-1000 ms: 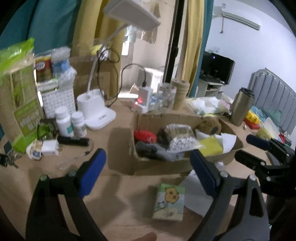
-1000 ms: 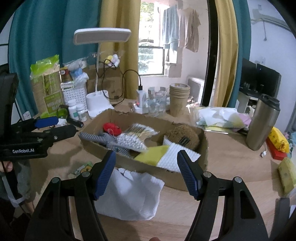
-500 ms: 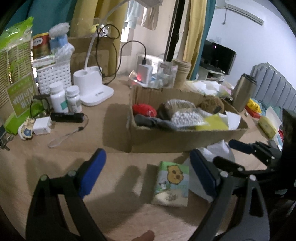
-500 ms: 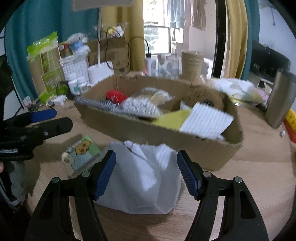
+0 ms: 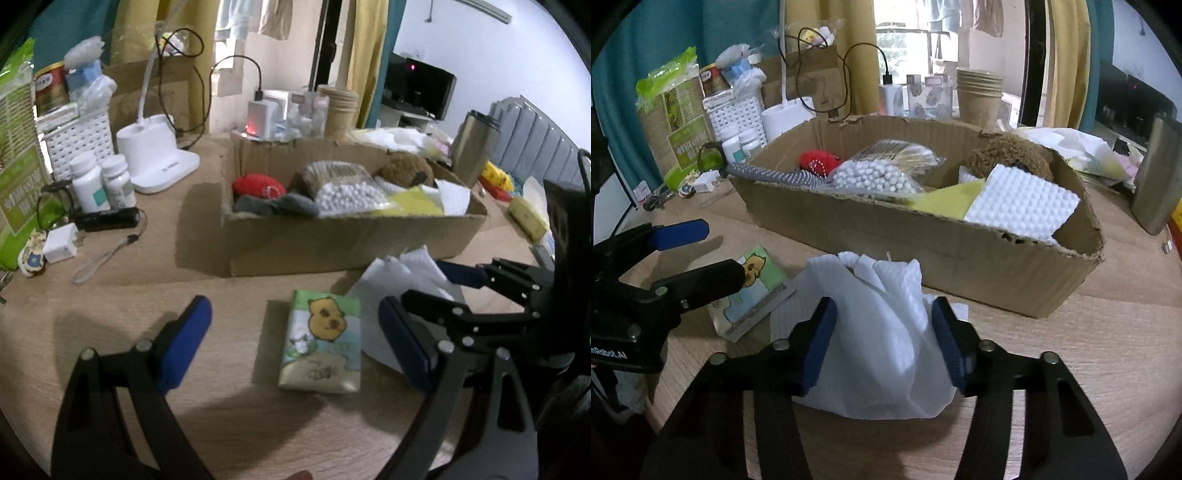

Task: Organize soft objects
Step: 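Grasp the white tissue bundle with the right tool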

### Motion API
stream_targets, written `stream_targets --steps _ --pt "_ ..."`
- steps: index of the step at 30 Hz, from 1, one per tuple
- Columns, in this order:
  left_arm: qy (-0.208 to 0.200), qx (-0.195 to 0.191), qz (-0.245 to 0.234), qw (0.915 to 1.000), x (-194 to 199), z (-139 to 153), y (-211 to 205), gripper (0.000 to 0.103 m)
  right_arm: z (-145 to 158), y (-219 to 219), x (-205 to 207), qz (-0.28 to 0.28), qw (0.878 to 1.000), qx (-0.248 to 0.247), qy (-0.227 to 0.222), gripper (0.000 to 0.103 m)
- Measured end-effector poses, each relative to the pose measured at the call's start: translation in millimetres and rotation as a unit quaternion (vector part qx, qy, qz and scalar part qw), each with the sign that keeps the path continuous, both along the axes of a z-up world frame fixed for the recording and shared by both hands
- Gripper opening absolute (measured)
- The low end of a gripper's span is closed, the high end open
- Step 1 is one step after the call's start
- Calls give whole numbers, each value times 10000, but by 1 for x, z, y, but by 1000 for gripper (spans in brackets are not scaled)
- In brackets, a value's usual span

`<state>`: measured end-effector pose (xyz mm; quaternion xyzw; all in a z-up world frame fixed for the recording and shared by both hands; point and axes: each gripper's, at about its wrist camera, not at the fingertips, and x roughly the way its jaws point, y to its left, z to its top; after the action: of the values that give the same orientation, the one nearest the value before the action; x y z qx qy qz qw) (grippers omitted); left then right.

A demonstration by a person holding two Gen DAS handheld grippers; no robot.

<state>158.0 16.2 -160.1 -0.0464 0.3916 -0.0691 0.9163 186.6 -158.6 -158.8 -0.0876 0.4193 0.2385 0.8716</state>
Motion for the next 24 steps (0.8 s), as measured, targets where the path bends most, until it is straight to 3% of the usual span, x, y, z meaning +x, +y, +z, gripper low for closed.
stream_targets --steps 3,5,18,24 --pt "75 56 -109 9999 1 -3 -5 92 -1 0 0 32 10000 8 35 32" --pt "110 116 -196 9997 2 -4 -10 92 0 -2 -1 34 10000 -45 -11 24" --pt "208 580 -520 9967 4 -10 -31 92 23 -32 -20 -218 9978 -222 -581 18" --pt "239 840 -554 9946 6 -13 -36 70 31 -56 -23 -459 9966 -61 -676 18"
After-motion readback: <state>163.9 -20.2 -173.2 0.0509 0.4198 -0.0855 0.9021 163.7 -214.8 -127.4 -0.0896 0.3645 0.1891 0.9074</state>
